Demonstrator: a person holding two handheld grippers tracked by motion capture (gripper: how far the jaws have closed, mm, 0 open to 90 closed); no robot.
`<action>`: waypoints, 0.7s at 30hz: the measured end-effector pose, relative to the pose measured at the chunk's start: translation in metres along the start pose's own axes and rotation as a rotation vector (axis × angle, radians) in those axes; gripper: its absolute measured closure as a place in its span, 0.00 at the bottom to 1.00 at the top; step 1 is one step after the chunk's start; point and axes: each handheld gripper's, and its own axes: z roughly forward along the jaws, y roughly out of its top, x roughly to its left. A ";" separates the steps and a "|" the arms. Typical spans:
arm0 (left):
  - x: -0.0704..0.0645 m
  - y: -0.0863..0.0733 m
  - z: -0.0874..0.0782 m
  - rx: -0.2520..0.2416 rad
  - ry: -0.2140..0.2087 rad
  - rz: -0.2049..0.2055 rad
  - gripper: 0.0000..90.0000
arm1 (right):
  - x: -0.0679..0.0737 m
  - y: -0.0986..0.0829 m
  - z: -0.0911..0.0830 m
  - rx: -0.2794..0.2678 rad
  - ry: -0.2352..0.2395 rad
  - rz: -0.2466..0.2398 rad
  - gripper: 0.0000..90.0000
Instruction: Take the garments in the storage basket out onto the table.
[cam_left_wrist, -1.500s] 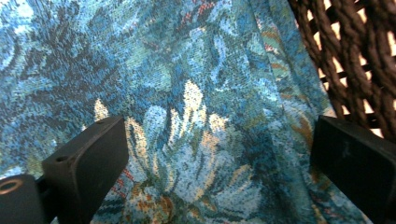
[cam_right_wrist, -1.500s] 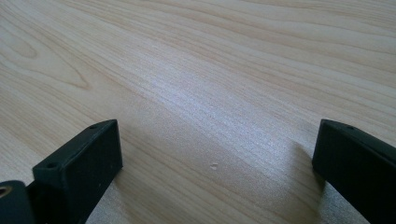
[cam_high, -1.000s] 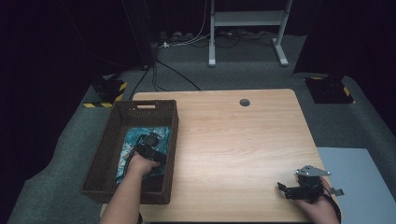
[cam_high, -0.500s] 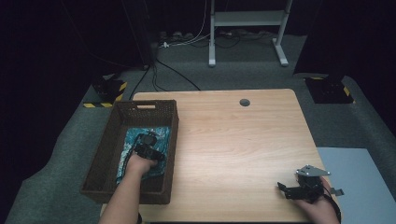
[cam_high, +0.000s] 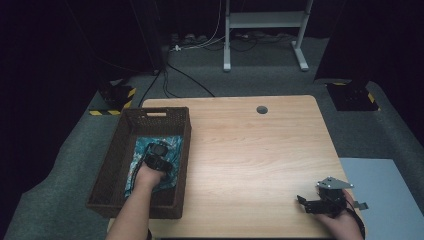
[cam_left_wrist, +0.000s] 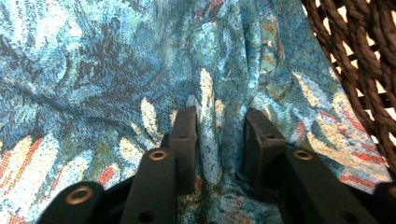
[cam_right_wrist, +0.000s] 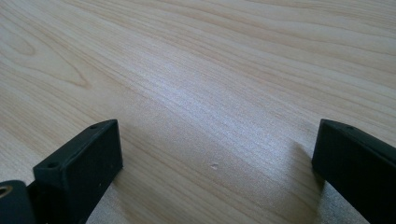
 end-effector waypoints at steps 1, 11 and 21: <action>0.000 0.000 0.000 0.002 -0.003 -0.002 0.77 | 0.000 0.000 0.000 0.000 0.000 0.000 0.02; 0.003 0.001 -0.001 0.008 -0.017 -0.046 0.89 | 0.000 0.000 0.000 0.000 0.000 0.000 0.02; 0.002 0.003 -0.004 0.007 -0.004 -0.057 0.92 | 0.000 0.000 0.000 -0.001 0.000 0.000 0.02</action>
